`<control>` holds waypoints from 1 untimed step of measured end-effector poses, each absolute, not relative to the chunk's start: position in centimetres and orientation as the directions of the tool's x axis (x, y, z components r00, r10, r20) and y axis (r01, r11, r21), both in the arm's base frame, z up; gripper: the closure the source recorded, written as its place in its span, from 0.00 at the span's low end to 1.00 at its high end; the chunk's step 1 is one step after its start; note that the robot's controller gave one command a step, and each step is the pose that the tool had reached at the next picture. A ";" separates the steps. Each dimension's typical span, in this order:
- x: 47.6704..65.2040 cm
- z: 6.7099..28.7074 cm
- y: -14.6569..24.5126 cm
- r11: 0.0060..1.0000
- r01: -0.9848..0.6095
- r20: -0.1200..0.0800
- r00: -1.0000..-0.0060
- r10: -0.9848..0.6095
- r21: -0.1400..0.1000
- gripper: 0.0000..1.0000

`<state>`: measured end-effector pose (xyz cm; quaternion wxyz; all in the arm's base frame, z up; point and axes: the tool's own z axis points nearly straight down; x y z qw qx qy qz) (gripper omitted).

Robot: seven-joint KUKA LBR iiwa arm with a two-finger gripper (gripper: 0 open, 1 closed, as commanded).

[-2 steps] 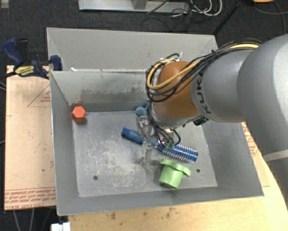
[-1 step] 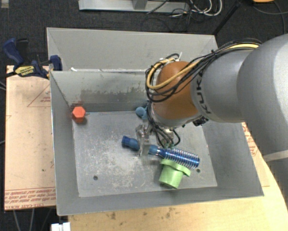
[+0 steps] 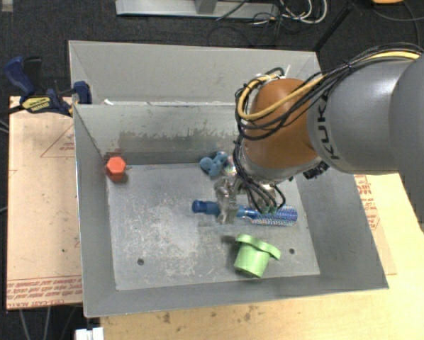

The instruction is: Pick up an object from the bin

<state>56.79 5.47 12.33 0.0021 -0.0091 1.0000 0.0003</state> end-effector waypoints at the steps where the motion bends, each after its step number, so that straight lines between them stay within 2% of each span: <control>1: 59.7 24.8 10.7 1.000 -0.006 -0.009 -1.000 -0.006 0.003 1.00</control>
Offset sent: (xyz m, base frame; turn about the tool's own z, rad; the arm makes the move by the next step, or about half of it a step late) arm 0.0271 0.0494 0.1209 0.0173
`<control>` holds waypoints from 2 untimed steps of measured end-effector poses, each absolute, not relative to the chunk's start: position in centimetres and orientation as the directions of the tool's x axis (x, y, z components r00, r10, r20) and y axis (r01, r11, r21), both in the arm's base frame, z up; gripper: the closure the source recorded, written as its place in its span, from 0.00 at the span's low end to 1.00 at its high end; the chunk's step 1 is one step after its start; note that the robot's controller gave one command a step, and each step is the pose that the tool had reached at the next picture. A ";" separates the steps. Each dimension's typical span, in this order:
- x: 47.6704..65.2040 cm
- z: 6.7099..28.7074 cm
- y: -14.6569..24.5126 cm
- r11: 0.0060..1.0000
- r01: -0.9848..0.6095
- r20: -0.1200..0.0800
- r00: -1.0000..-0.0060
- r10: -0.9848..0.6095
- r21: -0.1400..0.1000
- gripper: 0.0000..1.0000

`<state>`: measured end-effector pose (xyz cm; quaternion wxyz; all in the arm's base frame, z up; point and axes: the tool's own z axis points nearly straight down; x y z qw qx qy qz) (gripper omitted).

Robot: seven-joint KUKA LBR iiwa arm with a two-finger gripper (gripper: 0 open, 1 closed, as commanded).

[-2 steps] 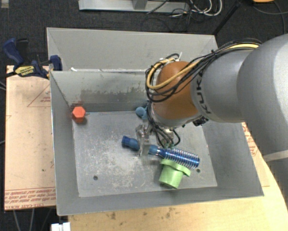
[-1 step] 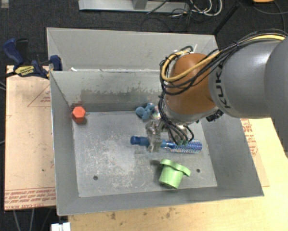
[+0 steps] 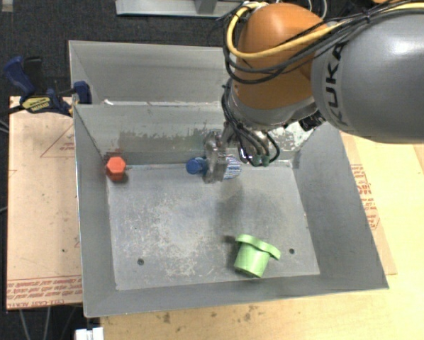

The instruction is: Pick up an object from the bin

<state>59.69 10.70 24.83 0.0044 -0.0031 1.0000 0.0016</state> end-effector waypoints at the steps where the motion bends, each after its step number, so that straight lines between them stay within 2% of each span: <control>1: 55.6 27.3 5.2 1.000 -0.014 -0.002 -1.000 -0.014 -0.001 1.00; 2: 54.1 15.6 8.8 0.995 0.103 0.008 -0.995 0.103 0.000 1.00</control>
Offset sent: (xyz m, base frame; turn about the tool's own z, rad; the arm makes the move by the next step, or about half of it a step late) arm -0.0402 -0.0515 0.0231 -0.0137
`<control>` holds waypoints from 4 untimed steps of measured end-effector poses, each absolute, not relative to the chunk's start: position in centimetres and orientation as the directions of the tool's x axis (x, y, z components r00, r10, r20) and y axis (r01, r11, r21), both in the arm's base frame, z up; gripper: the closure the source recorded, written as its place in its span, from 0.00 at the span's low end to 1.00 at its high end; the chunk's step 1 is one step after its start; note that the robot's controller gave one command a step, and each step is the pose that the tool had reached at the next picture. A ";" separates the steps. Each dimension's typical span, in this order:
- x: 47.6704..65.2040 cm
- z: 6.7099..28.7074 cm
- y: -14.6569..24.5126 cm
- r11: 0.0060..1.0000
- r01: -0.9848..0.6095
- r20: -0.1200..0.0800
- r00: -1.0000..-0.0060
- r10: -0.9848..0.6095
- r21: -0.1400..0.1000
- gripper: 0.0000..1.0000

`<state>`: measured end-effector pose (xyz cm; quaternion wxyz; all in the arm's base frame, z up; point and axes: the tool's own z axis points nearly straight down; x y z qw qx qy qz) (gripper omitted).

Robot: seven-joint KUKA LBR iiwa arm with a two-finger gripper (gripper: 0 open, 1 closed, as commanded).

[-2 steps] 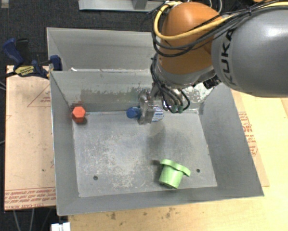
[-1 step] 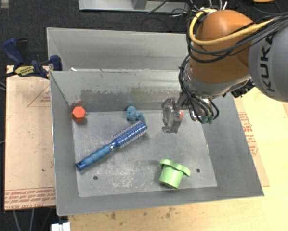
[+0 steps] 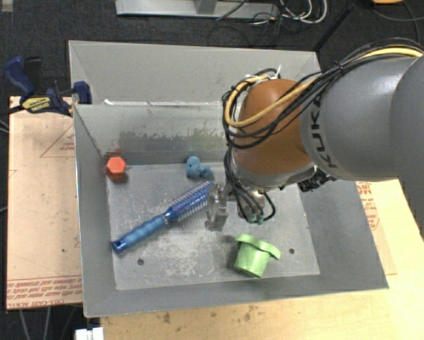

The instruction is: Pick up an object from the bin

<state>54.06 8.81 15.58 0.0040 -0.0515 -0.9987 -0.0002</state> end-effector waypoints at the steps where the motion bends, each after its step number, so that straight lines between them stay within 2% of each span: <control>1: 54.3 16.0 8.7 0.994 0.105 0.000 -0.994 0.105 0.001 0.00; 2: 57.2 9.0 13.8 0.975 -0.223 -0.006 -0.975 -0.223 0.002 0.00; 3: 57.8 7.0 15.4 0.965 -0.263 -0.004 -0.965 -0.263 0.001 0.00; 4: 57.7 7.0 15.3 0.965 -0.262 -0.002 -0.965 -0.262 0.001 1.00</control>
Offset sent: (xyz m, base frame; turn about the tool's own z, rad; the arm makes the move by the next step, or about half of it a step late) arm 0.0000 0.0000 0.0000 0.0000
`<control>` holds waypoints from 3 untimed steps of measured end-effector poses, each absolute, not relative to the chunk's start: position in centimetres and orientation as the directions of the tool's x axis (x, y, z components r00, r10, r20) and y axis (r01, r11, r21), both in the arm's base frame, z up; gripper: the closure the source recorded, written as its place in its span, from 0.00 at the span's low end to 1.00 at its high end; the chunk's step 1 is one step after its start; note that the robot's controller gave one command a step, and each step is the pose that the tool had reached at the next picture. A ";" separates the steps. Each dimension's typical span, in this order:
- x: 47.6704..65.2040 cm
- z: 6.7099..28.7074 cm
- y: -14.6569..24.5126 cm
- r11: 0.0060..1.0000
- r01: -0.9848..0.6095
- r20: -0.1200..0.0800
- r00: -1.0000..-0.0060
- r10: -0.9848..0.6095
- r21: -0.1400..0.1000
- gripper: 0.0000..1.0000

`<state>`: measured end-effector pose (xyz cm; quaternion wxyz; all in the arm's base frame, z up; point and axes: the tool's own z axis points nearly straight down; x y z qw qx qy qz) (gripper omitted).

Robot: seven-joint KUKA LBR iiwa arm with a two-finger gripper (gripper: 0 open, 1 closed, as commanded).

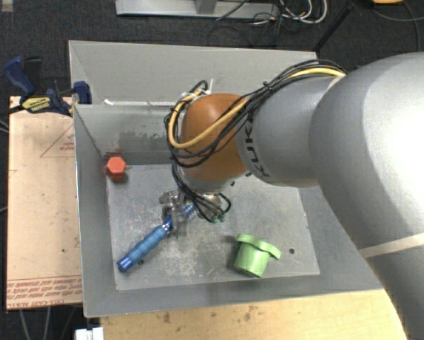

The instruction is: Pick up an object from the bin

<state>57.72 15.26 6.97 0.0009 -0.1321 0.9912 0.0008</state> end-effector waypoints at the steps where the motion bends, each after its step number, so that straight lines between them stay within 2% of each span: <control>1: 56.9 9.9 17.8 0.927 -0.376 -0.004 -0.927 -0.376 0.001 1.00; 2: 58.1 17.8 17.4 0.927 -0.374 -0.011 -0.927 -0.374 -0.001 1.00; 3: 63.0 28.6 16.0 0.950 -0.311 -0.013 -0.950 -0.311 -0.001 1.00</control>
Offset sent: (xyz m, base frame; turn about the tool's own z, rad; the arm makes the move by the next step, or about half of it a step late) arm -0.0082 0.0242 0.0294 -0.1214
